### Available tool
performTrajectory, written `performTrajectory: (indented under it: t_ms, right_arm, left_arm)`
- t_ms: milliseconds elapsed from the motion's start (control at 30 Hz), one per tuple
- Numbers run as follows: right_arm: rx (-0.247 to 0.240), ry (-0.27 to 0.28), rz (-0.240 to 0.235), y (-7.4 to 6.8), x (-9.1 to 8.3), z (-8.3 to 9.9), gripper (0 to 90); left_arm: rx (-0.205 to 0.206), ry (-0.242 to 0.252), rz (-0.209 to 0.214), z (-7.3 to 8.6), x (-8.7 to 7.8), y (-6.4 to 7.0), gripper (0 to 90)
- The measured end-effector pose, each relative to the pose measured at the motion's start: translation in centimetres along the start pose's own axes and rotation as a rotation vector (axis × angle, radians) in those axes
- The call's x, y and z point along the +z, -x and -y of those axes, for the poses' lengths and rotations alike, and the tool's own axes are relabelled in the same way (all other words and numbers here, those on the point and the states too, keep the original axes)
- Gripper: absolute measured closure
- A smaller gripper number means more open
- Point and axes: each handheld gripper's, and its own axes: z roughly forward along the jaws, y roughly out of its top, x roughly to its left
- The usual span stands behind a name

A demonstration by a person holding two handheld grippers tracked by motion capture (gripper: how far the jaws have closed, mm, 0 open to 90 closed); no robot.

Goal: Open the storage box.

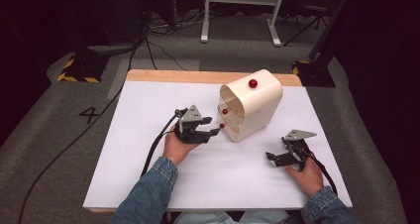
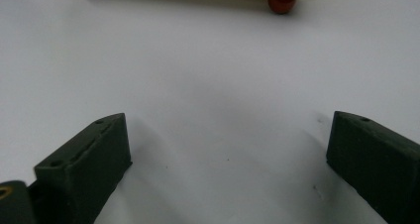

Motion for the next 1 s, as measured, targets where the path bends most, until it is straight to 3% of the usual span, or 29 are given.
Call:
performTrajectory:
  t_ms: [67, 133, 233, 467, 700, 867, 1000]
  right_arm:
    - [0.000, 0.000, 0.000, 0.0, 0.0, 0.0, 3.3]
    - [0.000, 0.000, 0.000, 0.0, 0.0, 0.0, 3.3]
    - [0.000, 0.000, 0.000, 0.0, 0.0, 0.0, 3.3]
    - [0.000, 0.000, 0.000, 0.0, 0.0, 0.0, 3.3]
    - [0.000, 0.000, 0.000, 0.0, 0.0, 0.0, 3.3]
    - [0.000, 0.000, 0.000, 0.0, 0.0, 0.0, 3.3]
    - [-0.001, 0.000, 0.000, 0.0, 0.0, 0.0, 3.3]
  left_arm:
    - [-0.003, 0.007, 0.004, 0.1, 0.2, 0.0, 46.8]
    - [-0.014, 0.025, 0.040, 0.4, 1.1, 0.0, 46.9]
    - [-0.003, 0.025, 0.032, 0.7, 1.8, 0.1, 49.1]
    - [-0.054, 0.007, 0.019, 1.7, 3.9, -0.6, 54.0]
    - [-0.087, 0.021, 0.050, 2.7, 5.1, -1.6, 55.9]
    - [-0.071, 0.030, 0.038, 2.8, 5.4, -1.7, 65.6]
    - [-0.104, 0.045, 0.040, 2.8, 5.2, -2.1, 72.6]
